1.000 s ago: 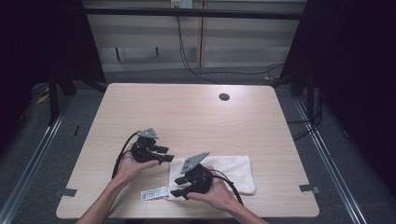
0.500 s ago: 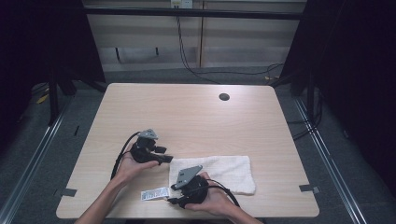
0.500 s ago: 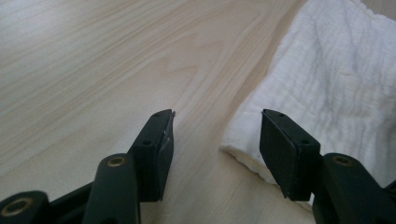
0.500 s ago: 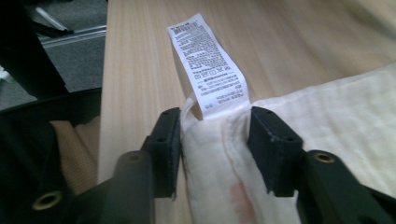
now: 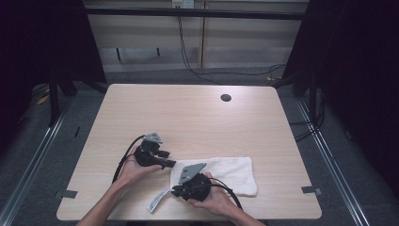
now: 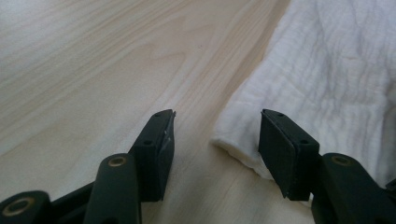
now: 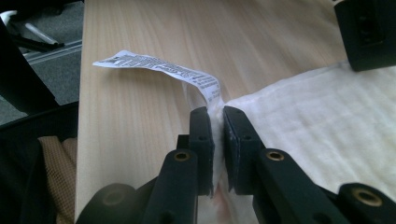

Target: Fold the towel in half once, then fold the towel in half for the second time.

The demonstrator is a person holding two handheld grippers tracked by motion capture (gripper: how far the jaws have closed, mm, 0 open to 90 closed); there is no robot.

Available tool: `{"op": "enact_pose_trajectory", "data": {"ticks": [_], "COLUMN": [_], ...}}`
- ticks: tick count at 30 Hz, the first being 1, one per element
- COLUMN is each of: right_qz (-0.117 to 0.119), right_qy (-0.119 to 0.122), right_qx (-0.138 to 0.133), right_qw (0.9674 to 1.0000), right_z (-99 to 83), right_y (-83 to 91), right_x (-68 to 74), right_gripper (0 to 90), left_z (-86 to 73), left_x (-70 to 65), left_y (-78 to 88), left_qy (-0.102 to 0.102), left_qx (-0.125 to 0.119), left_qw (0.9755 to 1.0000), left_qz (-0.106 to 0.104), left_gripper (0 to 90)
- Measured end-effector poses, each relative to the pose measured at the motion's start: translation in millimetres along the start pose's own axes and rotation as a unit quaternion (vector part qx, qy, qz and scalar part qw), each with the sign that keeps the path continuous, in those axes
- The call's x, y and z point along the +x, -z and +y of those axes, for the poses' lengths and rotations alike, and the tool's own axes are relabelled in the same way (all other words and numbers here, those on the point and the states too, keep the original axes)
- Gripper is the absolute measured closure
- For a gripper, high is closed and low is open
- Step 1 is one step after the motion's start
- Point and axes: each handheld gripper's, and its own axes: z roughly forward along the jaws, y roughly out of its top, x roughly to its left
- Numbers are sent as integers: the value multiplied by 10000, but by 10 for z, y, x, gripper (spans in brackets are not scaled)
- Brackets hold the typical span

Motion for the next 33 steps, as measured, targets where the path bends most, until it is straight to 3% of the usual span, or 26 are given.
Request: {"op": "enact_pose_trajectory", "data": {"ticks": [6,10,13,17,20,21,25,28,33], "right_qz": [5,-2,-74,-32,14,39,81,104,137], "right_qy": [-3,-124,-126,-287,-301,-310,-322,-304,-411], "right_qx": [34,-3,-8,-21,-34,-28,-97,-189,-330], "right_qw": [10000,9999,9999,9996,9995,9995,9994,9993,9985], "right_z": [9,4,17,11,20,28,57,95,142], "right_y": [0,-6,-16,-9,-17,-14,31,83,150], "right_x": [-4,-5,5,-5,-6,-3,21,18,-3], "right_gripper": [819,822,824,832,835,835,835,835,836], "left_z": [9,-1,-2,-9,-13,-20,-34,-31,-25], "left_x": [-56,-105,-125,-109,-118,-114,-86,-64,-30], "left_y": [-55,-63,-70,-65,-45,-39,13,32,115], "left_qy": [-178,-328,-389,-243,-240,-176,-48,98,238], "left_qx": [41,92,126,171,180,131,-11,2,-233], "left_qw": [9998,9993,9991,9992,9994,9993,9993,9994,9984], "left_qz": [-28,-182,-123,-258,-198,-300,-376,-330,-447], "left_gripper": [474,589,714,841,852,852,852,854,853]}}
